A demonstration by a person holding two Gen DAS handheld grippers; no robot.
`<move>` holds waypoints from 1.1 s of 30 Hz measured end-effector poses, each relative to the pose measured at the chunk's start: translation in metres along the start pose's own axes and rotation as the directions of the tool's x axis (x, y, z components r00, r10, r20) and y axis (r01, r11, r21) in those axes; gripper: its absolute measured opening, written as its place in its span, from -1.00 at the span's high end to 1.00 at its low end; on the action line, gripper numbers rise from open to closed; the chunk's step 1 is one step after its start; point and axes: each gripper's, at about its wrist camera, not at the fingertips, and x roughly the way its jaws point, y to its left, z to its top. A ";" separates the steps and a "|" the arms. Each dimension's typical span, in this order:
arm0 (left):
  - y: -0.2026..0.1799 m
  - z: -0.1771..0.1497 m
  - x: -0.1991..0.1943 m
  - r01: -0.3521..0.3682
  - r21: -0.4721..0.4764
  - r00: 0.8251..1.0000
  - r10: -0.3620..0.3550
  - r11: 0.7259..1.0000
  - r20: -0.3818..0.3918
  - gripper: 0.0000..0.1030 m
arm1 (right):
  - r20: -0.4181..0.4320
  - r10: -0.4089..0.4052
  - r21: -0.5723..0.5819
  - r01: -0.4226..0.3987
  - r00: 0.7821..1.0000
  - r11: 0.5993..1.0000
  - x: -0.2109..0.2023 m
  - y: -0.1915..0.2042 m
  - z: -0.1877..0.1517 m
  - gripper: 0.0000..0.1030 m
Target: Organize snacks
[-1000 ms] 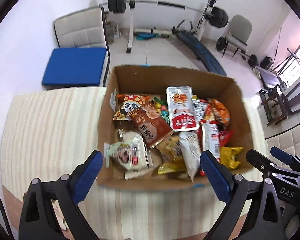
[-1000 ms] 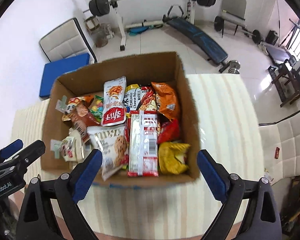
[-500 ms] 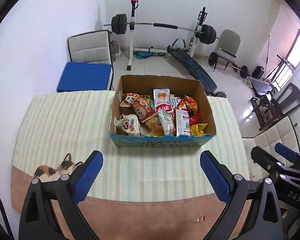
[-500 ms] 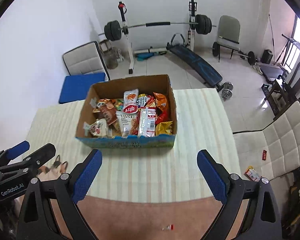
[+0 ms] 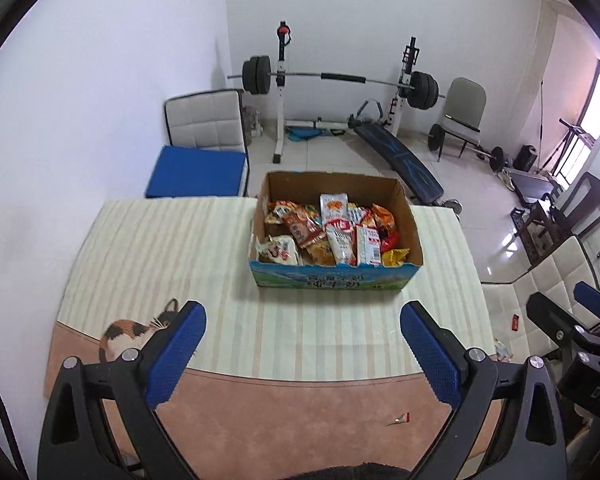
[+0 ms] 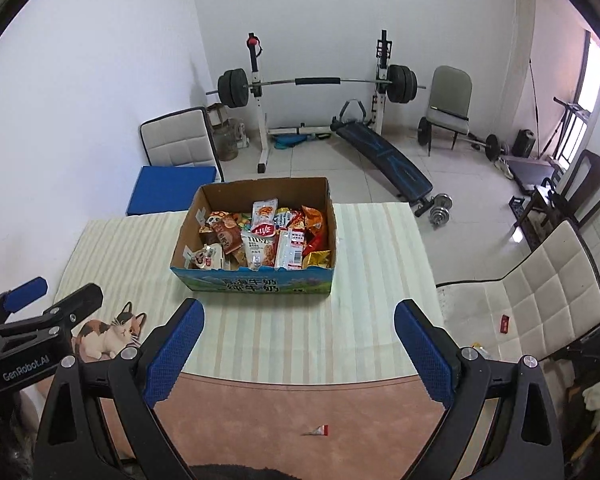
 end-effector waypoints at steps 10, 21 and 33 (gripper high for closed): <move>0.000 0.002 0.009 -0.026 -0.014 0.999 0.026 1.000 0.042 -0.94 | 0.076 -0.040 -0.006 0.041 0.996 0.999 0.006 0.001 0.015 -0.92; 0.001 0.011 0.028 -0.045 -0.019 0.997 0.046 0.999 0.061 -0.94 | 0.076 -0.056 -0.026 0.058 0.996 0.998 0.041 0.006 0.025 -0.92; 0.000 0.013 0.024 -0.041 -0.020 0.997 0.042 0.999 0.062 -0.94 | 0.104 -0.064 -0.032 0.068 0.993 0.997 0.033 0.005 0.029 -0.92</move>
